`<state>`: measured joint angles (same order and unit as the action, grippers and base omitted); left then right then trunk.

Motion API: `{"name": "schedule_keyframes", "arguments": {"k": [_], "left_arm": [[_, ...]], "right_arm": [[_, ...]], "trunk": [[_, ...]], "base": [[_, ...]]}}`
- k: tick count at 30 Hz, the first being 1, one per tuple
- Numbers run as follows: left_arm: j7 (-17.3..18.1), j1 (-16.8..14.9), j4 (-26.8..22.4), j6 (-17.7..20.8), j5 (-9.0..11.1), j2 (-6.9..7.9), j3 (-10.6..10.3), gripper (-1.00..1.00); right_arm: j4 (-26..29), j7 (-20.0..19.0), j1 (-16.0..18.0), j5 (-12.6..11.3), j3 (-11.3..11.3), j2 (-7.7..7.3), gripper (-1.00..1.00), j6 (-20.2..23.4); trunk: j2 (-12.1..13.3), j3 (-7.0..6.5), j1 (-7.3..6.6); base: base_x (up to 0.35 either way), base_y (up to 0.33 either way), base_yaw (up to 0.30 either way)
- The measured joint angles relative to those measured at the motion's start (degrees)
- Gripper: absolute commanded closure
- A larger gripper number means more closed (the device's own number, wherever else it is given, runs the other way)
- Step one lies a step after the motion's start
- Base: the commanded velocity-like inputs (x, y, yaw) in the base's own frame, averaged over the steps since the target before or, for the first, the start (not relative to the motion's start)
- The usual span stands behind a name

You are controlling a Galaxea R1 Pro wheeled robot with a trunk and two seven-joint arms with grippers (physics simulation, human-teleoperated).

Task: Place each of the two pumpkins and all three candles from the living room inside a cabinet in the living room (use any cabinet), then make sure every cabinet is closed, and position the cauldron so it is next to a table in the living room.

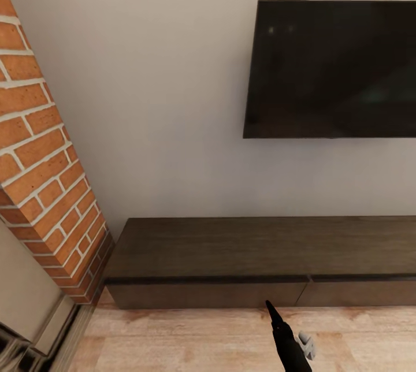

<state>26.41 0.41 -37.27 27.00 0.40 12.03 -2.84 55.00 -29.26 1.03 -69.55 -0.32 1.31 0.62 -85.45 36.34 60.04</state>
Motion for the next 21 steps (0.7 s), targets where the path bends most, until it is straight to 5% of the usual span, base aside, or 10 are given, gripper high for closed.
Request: {"name": "schedule_keyframes", "arguments": {"k": [16,21], "left_arm": [[0.0,-0.2,-0.2,0.1,0.1,-0.01,0.1,-1.00],[-0.1,1.3,0.9,0.6,-1.0,0.05,0.0,-1.00]], "right_arm": [[0.2,0.7,0.0,-0.1,-0.1,0.11,-1.00,-2.0],[-1.5,1.4,0.1,1.5,0.4,-0.50,-1.00,-1.9]], "trunk": [[-6.4,2.87,3.52],[-6.4,2.87,3.51]], "base": [[0.000,0.000,0.000],[0.000,0.000,0.000]]}}
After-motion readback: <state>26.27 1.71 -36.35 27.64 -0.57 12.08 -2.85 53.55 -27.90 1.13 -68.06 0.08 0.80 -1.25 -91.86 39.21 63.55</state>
